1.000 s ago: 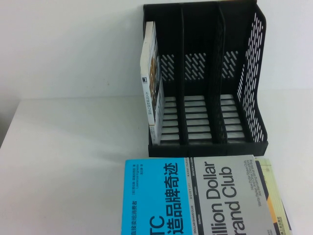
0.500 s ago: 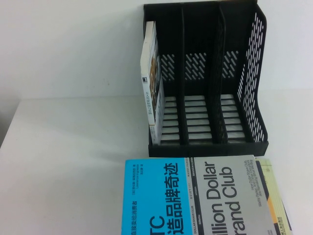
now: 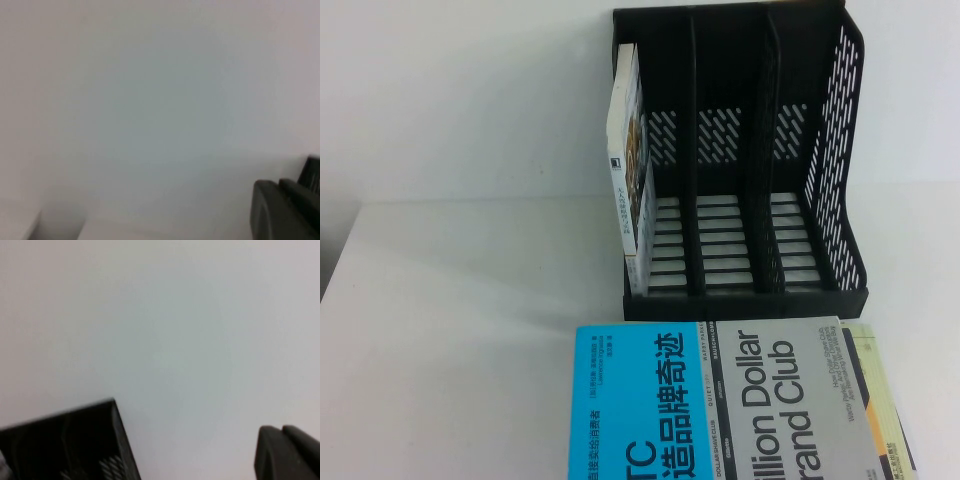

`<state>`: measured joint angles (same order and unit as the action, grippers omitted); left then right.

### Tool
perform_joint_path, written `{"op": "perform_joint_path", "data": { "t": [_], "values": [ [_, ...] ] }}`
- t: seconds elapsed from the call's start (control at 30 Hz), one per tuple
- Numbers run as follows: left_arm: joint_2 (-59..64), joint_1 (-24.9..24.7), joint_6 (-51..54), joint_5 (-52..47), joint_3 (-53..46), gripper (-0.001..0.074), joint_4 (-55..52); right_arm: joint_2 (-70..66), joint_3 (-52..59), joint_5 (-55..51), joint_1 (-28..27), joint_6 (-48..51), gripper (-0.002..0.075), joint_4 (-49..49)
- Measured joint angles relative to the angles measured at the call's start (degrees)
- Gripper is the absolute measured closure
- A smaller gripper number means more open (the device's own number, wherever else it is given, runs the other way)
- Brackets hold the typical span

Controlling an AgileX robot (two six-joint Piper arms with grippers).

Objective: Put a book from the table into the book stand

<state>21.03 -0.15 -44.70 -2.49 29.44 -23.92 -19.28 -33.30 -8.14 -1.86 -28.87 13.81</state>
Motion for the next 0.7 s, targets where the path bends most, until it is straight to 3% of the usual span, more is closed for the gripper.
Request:
{"op": "perform_joint_path", "data": {
  "t": [0.13,0.3,0.53,0.7],
  "values": [
    [8.71,-5.46,0.0,-10.57,1.44,0.0739,-0.17,-4.69,-1.35,-8.43,0.0,1.43,0.0729,0.69],
    [14.5,-8.88,-0.13,-21.19,1.44,0.0739,0.31,-4.8,-1.68,-11.96,0.41,1.43,0.0729,-6.75],
    [15.05,-9.02,-0.61,-22.5,1.44,0.0739,3.21,-8.77,3.59,-18.17,4.15,7.84,0.0729,-11.57],
    [16.34,-9.02,-0.35,-17.92,1.44,0.0739,4.63,-16.63,3.8,-20.15,7.06,14.69,0.0729,-15.88]
  ]
}}
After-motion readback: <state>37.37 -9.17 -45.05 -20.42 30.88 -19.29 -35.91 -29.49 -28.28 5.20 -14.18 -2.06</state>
